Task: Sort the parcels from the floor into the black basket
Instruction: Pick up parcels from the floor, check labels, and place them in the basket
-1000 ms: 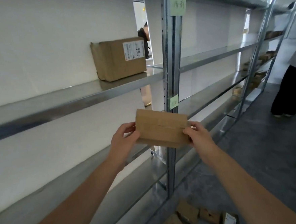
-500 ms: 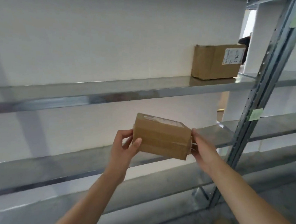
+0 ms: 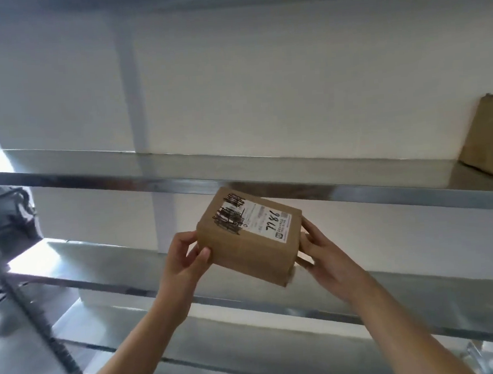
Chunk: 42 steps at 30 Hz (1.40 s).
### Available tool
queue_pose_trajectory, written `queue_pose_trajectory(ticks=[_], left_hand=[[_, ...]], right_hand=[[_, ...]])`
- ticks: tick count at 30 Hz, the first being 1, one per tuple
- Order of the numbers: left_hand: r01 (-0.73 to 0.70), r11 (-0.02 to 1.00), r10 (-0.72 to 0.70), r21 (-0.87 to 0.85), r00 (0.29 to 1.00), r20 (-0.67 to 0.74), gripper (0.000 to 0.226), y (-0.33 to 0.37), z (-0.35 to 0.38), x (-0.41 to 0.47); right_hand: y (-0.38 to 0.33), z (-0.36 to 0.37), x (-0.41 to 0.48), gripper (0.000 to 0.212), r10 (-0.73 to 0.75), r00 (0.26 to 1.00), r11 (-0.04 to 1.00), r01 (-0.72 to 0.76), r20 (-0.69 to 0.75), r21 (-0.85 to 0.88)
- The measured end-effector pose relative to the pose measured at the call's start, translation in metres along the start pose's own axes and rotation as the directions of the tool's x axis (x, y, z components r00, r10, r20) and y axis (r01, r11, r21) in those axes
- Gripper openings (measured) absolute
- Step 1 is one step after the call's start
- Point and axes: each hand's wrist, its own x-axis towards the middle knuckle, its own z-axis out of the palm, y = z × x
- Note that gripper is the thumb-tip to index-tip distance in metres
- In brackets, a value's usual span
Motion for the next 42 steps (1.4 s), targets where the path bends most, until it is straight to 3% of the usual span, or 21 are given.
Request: queue_pose_trajectory(ticks=[3,6,12,16,19,23,25,29,33,35,39,42], left_hand=[[0.002,0.998,0.003,0.06,0.996,-0.093,0.023,0.006,-0.007,0.005],[0.005,0.993,0.015,0.116,0.985,-0.171,0.027,0.008,-0.023,0.002],[-0.013,0.99,0.069,0.14,0.915,-0.399,0.017,0.015,-0.077,-0.034],[-0.037,0.977,0.155,0.208,0.796,-0.585,0.032,0.025,-0.113,-0.069],[-0.058,0.964,0.232,0.26,0.665,-0.71,0.027,0.033,-0.138,-0.091],[-0.035,0.964,0.244,0.264,0.513,-0.823,0.028,0.036,-0.175,-0.112],[-0.003,0.969,0.218,0.245,0.466,-0.857,0.031,0.035,-0.196,-0.119],[0.025,0.97,0.204,0.242,0.462,-0.863,0.039,0.041,-0.242,-0.132],[0.103,0.952,0.207,0.288,0.477,-0.854,0.054,0.057,-0.295,-0.145],[0.177,0.924,0.228,0.339,0.456,-0.86,0.048,0.064,-0.324,-0.151],[0.191,0.923,0.218,0.334,0.454,-0.864,0.041,0.072,-0.379,-0.156],[0.163,0.938,0.201,0.305,0.46,-0.865,0.042,0.074,-0.409,-0.157]], right_hand=[[0.006,0.003,0.036,0.045,0.026,0.994,0.998,-0.032,0.108,0.048],[0.019,0.015,0.07,0.042,0.032,0.981,0.996,-0.048,0.19,0.08],[0.059,0.063,0.116,0.076,0.113,0.882,0.989,-0.144,0.457,0.034],[0.088,0.12,0.129,0.08,0.178,0.812,0.984,-0.143,0.555,-0.108],[0.111,0.167,0.135,0.085,0.203,0.787,0.979,-0.147,0.582,-0.142],[0.122,0.228,0.122,0.057,0.195,0.638,0.973,-0.218,0.745,-0.068],[0.127,0.256,0.118,0.053,0.189,0.609,0.977,-0.199,0.77,-0.082],[0.145,0.311,0.12,0.059,0.219,0.581,0.971,-0.209,0.784,-0.117],[0.163,0.365,0.126,0.057,0.321,0.492,0.932,-0.316,0.809,-0.178],[0.17,0.395,0.131,0.053,0.363,0.464,0.902,-0.394,0.808,-0.179],[0.191,0.458,0.138,0.03,0.386,0.55,0.908,-0.367,0.74,-0.2],[0.215,0.496,0.144,0.038,0.379,0.589,0.922,-0.306,0.714,-0.237]])
